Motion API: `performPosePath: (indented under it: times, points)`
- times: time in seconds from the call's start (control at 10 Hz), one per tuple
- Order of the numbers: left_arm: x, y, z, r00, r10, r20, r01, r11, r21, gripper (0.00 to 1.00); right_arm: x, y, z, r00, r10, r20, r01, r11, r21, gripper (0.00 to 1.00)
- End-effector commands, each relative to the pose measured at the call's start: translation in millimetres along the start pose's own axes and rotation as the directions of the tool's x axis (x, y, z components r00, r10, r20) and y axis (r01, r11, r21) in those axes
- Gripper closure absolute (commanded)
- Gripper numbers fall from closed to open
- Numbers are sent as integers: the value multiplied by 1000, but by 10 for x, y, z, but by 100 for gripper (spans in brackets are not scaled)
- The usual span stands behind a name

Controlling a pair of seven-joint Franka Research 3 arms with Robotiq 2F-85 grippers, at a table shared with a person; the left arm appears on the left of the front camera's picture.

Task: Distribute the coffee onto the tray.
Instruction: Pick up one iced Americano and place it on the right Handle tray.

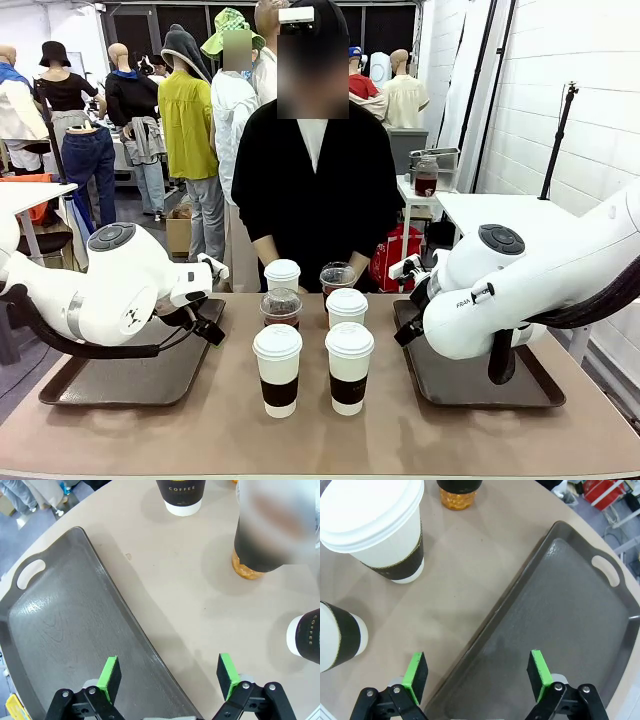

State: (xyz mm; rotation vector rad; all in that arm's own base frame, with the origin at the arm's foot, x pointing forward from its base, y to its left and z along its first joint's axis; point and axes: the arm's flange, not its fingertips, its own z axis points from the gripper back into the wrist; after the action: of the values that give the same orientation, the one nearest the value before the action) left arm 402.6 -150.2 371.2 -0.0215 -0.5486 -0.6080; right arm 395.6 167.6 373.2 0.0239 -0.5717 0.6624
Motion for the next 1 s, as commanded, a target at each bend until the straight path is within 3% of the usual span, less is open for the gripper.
performPosePath:
  times: [0.0, 0.3, 0.5, 0.7, 0.9]
  points:
    - [0, 1, 0, 1000, 0, 0, 0, 1000, 0, 0, 0, 0, 0, 1000, 0, 0, 0, 1000, 0, 0]
    - [66, -1, 143, 1000, 1, 16, -1, 1000, 16, 0, 25, -33, 134, 1000, -14, 19, 14, 1000, 8, 0]
    - [281, -54, 580, 999, -32, 29, 30, 999, 41, 0, 117, -126, 551, 998, -5, 64, 2, 999, 44, 0]
    - [459, -107, 969, 999, -42, -14, 42, 998, 51, 0, 170, -137, 963, 997, 44, 56, -47, 998, 49, 0]
    - [598, -151, 1326, 998, -60, 1, 60, 997, 56, 0, 222, -157, 1346, 996, 76, 54, -77, 997, 8, 0]
